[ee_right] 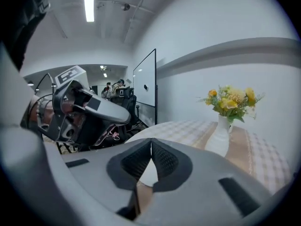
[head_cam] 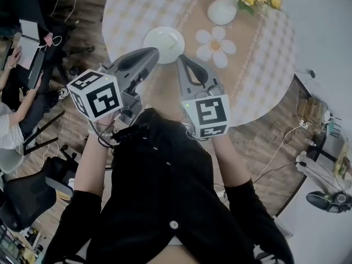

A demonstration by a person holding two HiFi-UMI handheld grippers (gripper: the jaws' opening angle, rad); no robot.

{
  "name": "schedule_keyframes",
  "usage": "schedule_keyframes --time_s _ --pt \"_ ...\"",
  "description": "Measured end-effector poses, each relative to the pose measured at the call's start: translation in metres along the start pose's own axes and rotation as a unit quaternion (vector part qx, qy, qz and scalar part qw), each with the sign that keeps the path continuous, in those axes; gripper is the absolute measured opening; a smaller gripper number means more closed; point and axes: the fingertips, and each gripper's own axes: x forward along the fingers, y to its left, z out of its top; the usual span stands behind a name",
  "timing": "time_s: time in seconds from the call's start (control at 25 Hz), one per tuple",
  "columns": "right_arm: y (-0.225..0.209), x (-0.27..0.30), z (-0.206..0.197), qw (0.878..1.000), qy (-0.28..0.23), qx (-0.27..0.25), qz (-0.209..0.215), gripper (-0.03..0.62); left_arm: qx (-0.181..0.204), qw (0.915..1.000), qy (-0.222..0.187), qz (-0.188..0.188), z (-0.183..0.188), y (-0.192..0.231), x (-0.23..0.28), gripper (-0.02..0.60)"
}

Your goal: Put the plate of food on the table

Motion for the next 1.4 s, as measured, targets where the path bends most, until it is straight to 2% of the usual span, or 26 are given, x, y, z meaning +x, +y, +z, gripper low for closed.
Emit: schedule_keyframes --time_s 0.16,0.32,0.44,0.72,0.92,1.08,1.4 --pt "-0.012 -0.022 0.022 0.999 -0.031 0.012 -0.018 0.002 0.060 0.9981 -0.017 0.005 0.016 -0.021 -0.007 0.009" --pt "-0.018 -0.042 0.042 0.998 -0.057 0.027 -0.026 0.002 0.119 0.9924 -0.030 0.001 0.030 -0.043 -0.013 0.009" --pt "-0.022 -0.054 0.061 0.996 -0.080 0.036 -0.033 0.002 0.149 0.9879 -0.041 -0.004 0.041 -0.058 -0.017 0.008" --pt "-0.024 -0.071 0.094 0.991 -0.118 0.038 -0.049 0.002 0.174 0.9819 -0.072 -0.019 0.066 -0.080 -0.027 0.006" --pt "-0.022 -0.079 0.108 0.987 -0.141 0.048 -0.056 0.002 0.172 0.9815 -0.074 -0.040 0.070 -0.087 -0.031 0.005" --pt "-0.022 -0.085 0.115 0.986 -0.148 0.046 -0.067 0.002 0.188 0.9788 -0.066 -0.049 0.067 -0.093 -0.032 0.005" --pt "-0.019 -0.091 0.122 0.985 -0.153 0.044 -0.069 0.002 0.200 0.9761 -0.069 -0.051 0.069 -0.096 -0.038 0.005"
